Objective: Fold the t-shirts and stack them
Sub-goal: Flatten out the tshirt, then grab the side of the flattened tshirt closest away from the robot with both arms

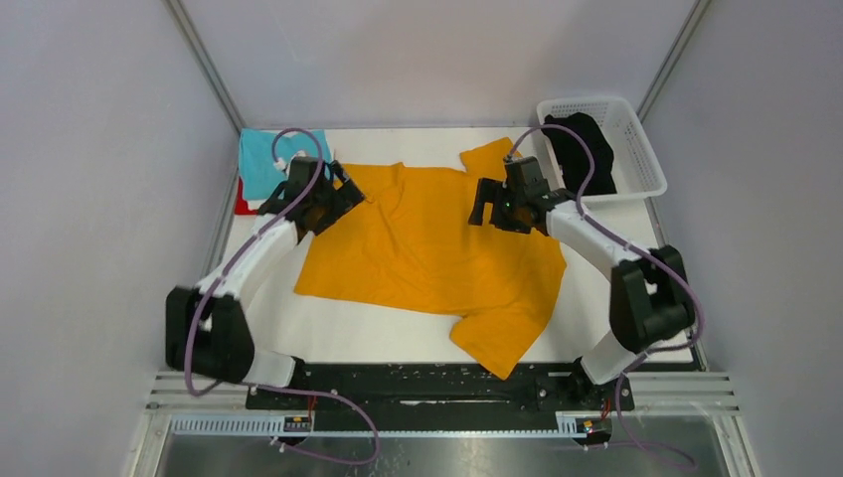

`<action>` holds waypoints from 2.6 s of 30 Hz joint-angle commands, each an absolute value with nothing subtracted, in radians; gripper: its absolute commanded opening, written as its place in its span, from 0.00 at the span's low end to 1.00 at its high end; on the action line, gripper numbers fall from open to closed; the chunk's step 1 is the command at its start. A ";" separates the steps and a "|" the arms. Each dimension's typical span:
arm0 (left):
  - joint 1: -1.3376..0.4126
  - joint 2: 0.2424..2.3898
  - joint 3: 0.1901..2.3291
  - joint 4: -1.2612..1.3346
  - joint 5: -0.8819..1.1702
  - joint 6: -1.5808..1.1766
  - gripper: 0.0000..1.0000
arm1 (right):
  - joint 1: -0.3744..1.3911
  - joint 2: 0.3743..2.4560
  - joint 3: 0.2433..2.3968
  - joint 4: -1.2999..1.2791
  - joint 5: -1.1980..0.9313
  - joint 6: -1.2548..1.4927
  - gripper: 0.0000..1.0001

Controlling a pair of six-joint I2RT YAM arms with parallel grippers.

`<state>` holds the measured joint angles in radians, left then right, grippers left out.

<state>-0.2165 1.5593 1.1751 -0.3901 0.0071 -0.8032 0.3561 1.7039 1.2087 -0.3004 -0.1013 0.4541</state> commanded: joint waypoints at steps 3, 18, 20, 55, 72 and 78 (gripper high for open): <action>-0.184 1.181 0.807 -0.517 -0.284 -0.877 0.99 | 0.386 1.442 0.942 -0.295 0.064 0.449 0.99; -0.041 1.174 0.606 -0.566 -0.382 -0.933 0.64 | 0.385 1.392 0.870 -0.301 0.068 0.451 0.99; -0.037 1.229 0.624 -0.560 -0.375 -0.927 0.56 | 0.385 1.393 0.870 -0.306 0.072 0.451 1.00; -0.035 1.298 0.632 -0.494 -0.313 -0.874 0.00 | 0.427 1.325 0.856 -0.495 0.097 0.442 0.99; -0.035 1.182 0.569 -0.487 -0.304 -0.885 0.00 | 1.099 1.305 0.736 -0.727 0.075 0.570 0.73; -0.035 1.187 0.574 -0.485 -0.304 -0.884 0.00 | 1.153 1.439 0.742 -0.648 0.033 0.593 0.66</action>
